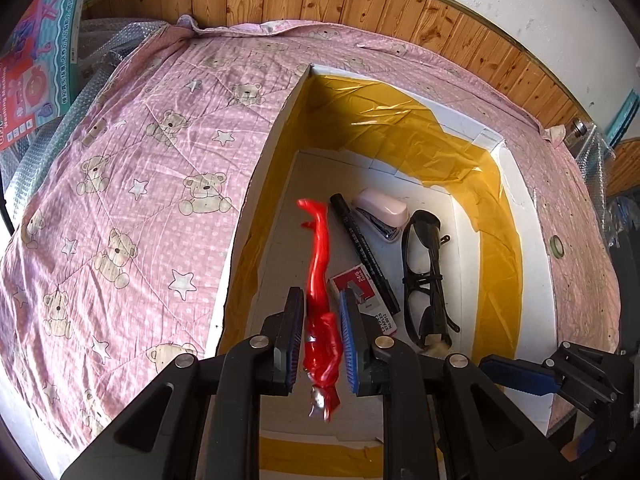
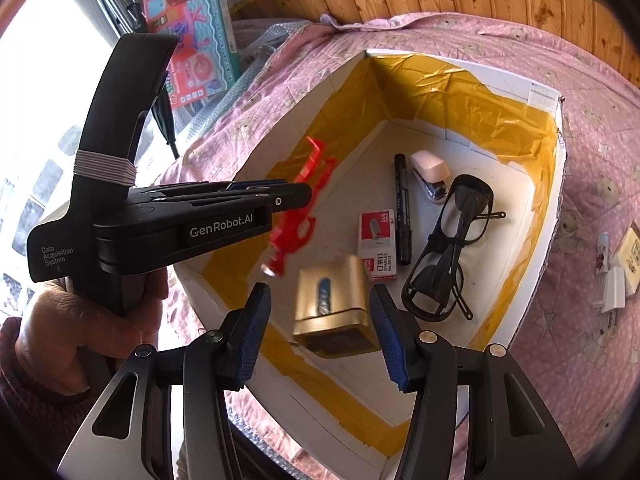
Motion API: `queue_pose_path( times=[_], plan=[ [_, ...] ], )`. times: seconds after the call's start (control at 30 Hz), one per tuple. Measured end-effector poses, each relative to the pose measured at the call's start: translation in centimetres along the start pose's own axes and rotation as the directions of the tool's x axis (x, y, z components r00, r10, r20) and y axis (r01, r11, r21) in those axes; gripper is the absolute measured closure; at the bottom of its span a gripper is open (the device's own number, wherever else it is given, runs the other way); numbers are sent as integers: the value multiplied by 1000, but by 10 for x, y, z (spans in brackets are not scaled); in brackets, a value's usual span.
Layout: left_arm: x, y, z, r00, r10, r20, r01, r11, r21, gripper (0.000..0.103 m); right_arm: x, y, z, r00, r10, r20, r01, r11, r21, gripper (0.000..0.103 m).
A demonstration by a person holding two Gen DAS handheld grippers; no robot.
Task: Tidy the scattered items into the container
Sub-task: 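Open the left tool to drop the red figure into the box, then withdraw both open tools from the box toward the tissue pack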
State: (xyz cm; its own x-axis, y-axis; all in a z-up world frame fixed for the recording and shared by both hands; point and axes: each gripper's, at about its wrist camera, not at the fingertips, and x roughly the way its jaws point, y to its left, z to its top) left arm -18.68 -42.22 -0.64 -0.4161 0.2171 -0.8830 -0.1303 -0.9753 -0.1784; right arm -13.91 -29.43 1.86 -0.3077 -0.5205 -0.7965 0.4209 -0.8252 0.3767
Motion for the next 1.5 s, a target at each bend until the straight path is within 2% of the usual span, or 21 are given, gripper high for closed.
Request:
queue_pose_path(
  times=[0.1, 0.2, 0.4, 0.57, 1.07, 1.2, 1.5],
  plan=[
    [-6, 0, 3, 1000, -6, 17, 6, 1000, -4, 74, -5, -2, 0, 1000, 2, 15, -2, 1000, 9, 48],
    [-13, 1, 6, 999, -6, 39, 6, 1000, -16, 74, -10, -5, -2, 1000, 12, 29, -12, 1000, 18, 48],
    [-19, -3, 2, 999, -19, 37, 20, 1000, -20, 74, -19, -2, -8, 998, 33, 46, -34, 999, 4, 48],
    [-22, -15, -5, 999, -23, 28, 23, 1000, -8, 74, -30, -1, -13, 997, 40, 71, -40, 999, -1, 50],
    [-58, -51, -33, 997, -52, 65, 52, 999, -3, 74, -71, -7, -35, 988, 43, 147, -46, 999, 16, 50],
    [-65, -62, -39, 996, -56, 70, 56, 998, 4, 74, -83, -11, -43, 985, 47, 164, -52, 998, 23, 56],
    [-81, -102, -44, 994, -74, 86, 70, 996, 56, 73, -112, -36, -65, 977, 37, 211, -54, 996, 76, 57]
  ],
)
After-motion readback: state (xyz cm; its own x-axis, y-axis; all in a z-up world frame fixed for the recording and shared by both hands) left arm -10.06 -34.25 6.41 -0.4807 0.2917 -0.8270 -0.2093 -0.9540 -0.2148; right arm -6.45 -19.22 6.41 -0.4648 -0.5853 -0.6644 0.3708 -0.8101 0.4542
